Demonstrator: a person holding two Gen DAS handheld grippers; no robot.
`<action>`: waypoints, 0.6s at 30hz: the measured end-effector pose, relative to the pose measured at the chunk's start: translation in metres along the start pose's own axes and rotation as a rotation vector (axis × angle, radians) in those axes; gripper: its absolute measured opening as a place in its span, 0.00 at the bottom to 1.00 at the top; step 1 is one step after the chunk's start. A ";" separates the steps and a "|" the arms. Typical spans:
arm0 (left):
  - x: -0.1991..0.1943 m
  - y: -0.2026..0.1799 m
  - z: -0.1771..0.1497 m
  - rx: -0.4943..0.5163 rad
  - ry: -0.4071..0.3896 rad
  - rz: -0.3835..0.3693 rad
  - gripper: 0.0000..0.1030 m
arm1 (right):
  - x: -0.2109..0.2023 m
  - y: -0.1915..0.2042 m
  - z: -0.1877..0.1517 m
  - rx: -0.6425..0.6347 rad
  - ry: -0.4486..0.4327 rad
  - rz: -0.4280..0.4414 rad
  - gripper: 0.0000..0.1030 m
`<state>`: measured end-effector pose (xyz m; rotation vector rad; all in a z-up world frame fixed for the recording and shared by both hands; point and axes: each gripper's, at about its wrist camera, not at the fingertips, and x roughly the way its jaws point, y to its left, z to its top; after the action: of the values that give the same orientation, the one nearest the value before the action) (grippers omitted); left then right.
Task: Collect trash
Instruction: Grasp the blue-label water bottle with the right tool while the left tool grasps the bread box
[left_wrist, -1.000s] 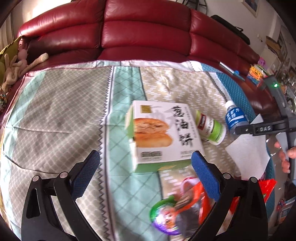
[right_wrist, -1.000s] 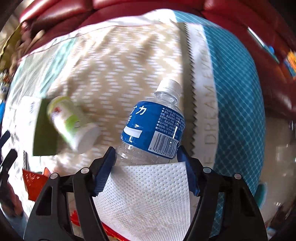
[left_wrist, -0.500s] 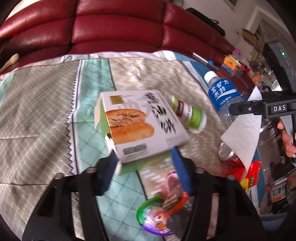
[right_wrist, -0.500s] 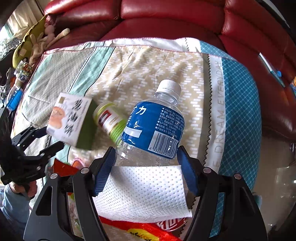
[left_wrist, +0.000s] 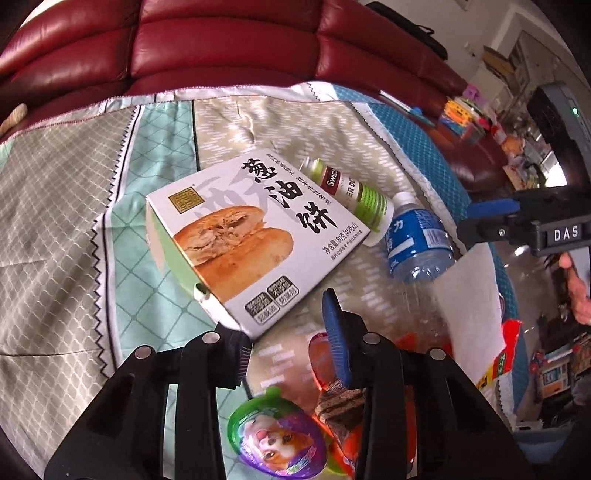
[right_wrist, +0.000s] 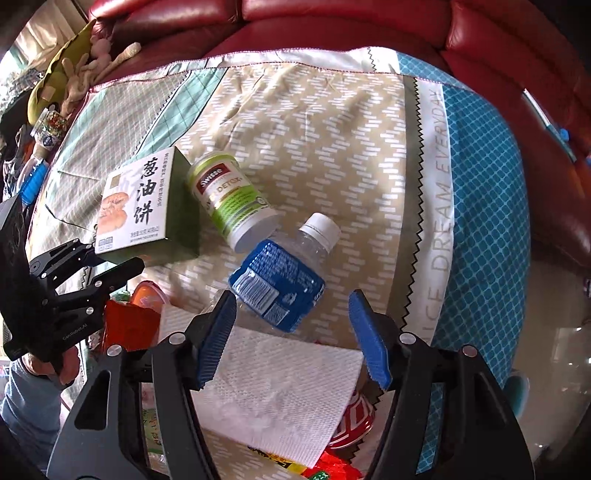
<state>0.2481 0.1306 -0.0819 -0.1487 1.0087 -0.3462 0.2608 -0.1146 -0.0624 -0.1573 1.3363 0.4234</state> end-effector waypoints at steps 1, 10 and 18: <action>0.001 0.000 0.000 -0.003 -0.005 -0.002 0.30 | 0.002 -0.002 0.000 0.008 0.007 0.007 0.60; -0.009 -0.002 0.000 -0.007 -0.018 -0.043 0.14 | 0.041 0.002 0.010 0.058 0.098 0.094 0.71; 0.010 0.000 0.014 -0.063 0.021 -0.036 0.23 | 0.065 0.015 0.012 0.022 0.129 0.121 0.70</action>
<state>0.2646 0.1270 -0.0827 -0.2214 1.0394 -0.3497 0.2765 -0.0835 -0.1203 -0.0872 1.4818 0.5071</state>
